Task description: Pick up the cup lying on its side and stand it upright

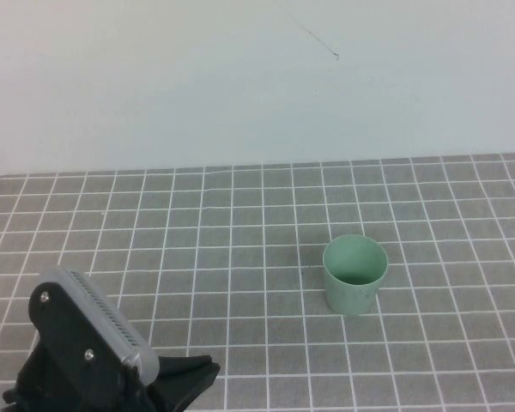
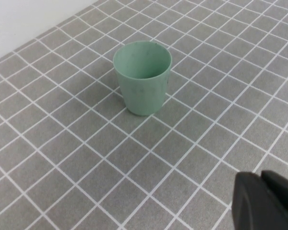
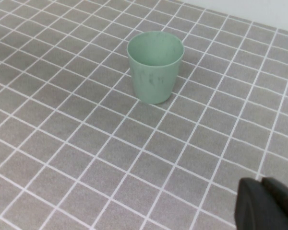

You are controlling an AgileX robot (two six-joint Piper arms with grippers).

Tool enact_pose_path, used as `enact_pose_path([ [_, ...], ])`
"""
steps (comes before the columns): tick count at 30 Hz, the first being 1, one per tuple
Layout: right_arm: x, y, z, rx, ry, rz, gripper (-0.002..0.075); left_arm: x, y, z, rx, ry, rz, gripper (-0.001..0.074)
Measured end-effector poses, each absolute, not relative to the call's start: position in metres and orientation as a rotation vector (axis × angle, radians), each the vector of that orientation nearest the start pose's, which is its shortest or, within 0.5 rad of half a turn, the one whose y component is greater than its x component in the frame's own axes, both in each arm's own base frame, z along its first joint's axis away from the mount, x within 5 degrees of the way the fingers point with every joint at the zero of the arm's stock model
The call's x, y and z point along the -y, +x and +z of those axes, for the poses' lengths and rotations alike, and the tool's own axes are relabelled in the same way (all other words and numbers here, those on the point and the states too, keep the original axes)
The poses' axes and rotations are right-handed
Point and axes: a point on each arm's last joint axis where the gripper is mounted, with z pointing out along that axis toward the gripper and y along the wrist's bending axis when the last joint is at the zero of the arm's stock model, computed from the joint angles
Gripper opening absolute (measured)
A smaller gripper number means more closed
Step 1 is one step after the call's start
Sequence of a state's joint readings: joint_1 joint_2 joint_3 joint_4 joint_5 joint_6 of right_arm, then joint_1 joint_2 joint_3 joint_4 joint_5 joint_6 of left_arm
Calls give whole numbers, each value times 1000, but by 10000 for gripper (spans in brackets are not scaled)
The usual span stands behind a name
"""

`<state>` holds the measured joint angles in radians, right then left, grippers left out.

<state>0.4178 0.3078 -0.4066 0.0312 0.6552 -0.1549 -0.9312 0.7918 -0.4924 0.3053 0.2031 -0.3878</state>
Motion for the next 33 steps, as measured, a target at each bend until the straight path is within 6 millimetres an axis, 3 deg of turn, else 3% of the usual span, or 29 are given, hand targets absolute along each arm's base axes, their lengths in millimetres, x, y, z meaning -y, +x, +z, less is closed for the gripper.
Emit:
enact_pose_path([
  [6, -28, 60, 272, -1966, -563, 200, -3, 116, 99, 294, -1807, 739, -602, 1],
  [13, -28, 60, 272, -1966, -563, 200, -3, 71, 106, 315, -1717, 432, -479, 1],
  [19, -28, 60, 272, -1966, -565, 199, -3, 32, 87, 340, -1513, 180, -381, 1],
  [24, -28, 60, 272, -1966, -565, 199, -3, 11, 67, 349, -1402, 28, -258, 1],
  [28, -28, 60, 272, -1966, -563, 200, -3, 3, 54, 340, -1343, -68, -216, 1],
  [33, -28, 60, 272, -1966, -563, 200, -3, 4, 52, 296, -1342, -98, -248, 1],
])
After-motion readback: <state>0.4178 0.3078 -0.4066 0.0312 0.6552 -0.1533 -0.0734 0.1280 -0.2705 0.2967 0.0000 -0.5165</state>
